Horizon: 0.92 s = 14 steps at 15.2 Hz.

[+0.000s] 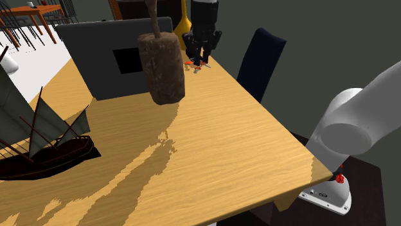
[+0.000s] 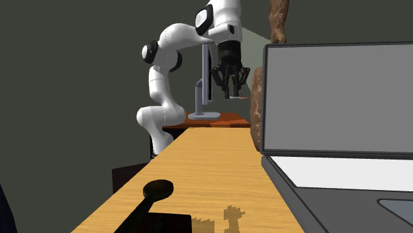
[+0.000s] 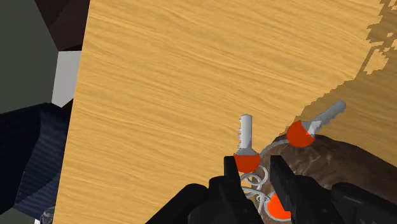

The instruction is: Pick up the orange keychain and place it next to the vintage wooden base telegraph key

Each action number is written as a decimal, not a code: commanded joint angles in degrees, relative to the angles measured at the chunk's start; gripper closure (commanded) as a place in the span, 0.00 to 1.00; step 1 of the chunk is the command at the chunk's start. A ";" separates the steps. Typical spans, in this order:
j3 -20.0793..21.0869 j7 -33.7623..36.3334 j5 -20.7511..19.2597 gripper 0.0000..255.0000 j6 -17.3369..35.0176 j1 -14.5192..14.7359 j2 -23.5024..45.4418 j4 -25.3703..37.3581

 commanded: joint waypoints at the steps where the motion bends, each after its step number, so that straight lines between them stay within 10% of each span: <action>1: -0.73 -1.18 -1.05 1.00 0.09 -0.93 3.59 3.18; 14: -5.20 -8.87 -5.98 1.00 -2.40 -5.45 28.01 29.37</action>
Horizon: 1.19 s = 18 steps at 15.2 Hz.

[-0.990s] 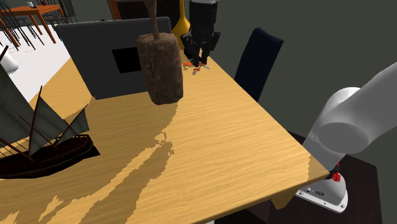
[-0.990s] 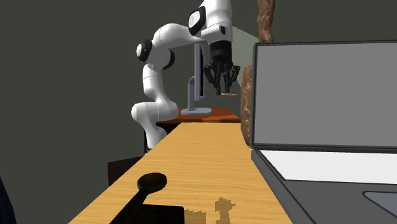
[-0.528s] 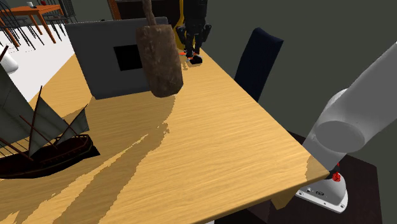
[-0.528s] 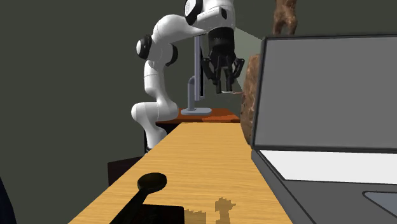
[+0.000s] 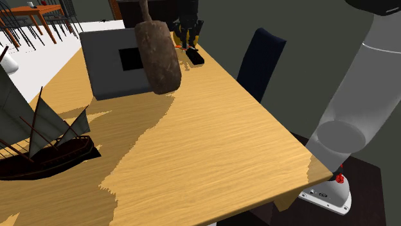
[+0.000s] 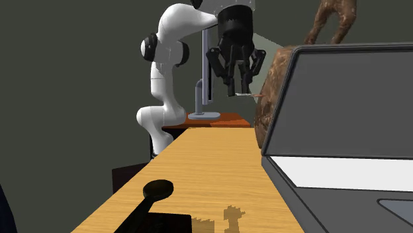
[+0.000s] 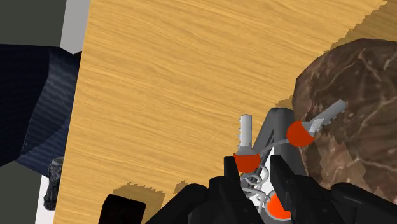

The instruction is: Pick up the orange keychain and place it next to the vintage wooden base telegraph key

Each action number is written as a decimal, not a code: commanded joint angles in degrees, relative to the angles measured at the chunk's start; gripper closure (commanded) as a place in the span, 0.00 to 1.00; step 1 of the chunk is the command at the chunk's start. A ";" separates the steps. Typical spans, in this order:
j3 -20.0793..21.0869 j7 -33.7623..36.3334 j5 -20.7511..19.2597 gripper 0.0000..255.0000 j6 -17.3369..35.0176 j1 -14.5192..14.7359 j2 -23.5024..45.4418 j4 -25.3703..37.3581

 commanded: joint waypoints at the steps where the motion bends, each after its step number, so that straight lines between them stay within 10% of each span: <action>1: -0.60 -1.23 -0.56 1.00 -0.77 -0.59 4.08 4.74; 9: -2.41 -5.26 -3.10 1.00 -12.57 -1.44 28.64 40.88; 18: -2.37 -5.43 -2.57 1.00 -2.68 -2.31 24.18 26.53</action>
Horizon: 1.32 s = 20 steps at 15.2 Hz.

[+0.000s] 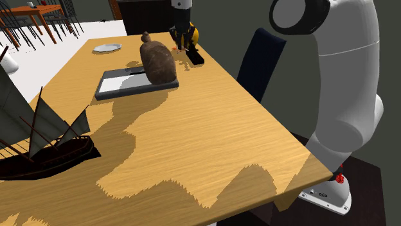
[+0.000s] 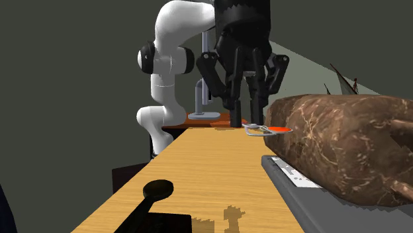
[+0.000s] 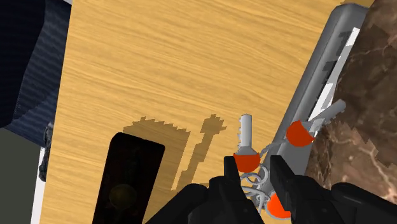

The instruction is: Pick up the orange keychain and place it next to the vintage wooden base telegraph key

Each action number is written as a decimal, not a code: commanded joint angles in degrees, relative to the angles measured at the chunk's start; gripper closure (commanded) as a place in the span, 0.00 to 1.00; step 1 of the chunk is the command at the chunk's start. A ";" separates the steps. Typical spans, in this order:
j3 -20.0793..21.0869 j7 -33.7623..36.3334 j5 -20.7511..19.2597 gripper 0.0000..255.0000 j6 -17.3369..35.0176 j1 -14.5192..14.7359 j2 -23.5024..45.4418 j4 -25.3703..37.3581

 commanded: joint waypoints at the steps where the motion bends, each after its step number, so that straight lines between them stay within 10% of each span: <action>1: 0.01 -0.03 0.07 1.00 1.72 -0.12 -0.58 -2.27; 20: -0.11 -0.21 0.17 1.00 16.94 -0.67 -1.55 -18.46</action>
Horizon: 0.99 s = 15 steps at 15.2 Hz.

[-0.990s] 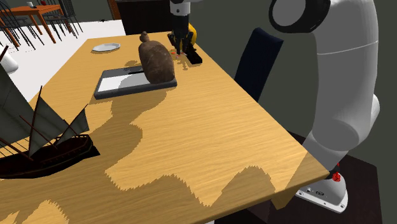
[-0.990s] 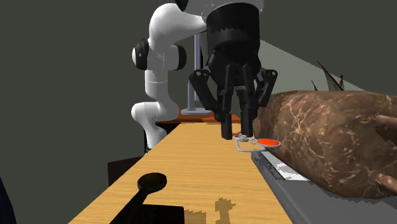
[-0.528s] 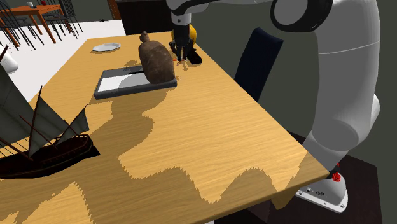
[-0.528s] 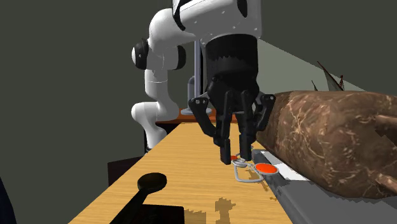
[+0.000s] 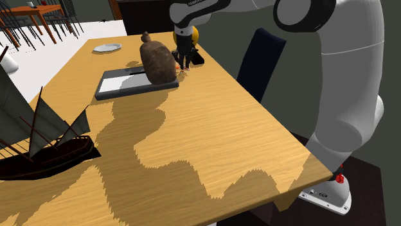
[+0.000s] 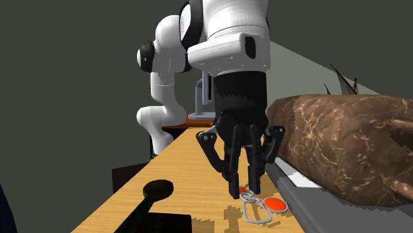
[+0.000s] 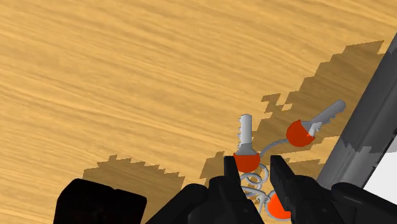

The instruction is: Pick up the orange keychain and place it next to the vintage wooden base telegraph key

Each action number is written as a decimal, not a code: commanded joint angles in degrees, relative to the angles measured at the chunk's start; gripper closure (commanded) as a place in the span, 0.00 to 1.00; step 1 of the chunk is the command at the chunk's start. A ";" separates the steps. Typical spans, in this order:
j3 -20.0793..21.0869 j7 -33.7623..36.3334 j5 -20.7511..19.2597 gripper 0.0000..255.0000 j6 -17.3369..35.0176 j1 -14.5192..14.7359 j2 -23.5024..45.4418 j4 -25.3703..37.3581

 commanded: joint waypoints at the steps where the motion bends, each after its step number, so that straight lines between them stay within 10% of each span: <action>1: -0.04 -0.01 -0.06 1.00 1.25 0.00 0.50 -0.72; 9: -0.04 -0.01 -0.06 1.00 1.25 0.00 0.50 -0.72; 10: -0.04 -0.01 -0.06 0.00 1.25 0.00 0.50 -0.72; 15: -0.04 -0.01 -0.06 0.00 1.25 0.00 0.50 -0.72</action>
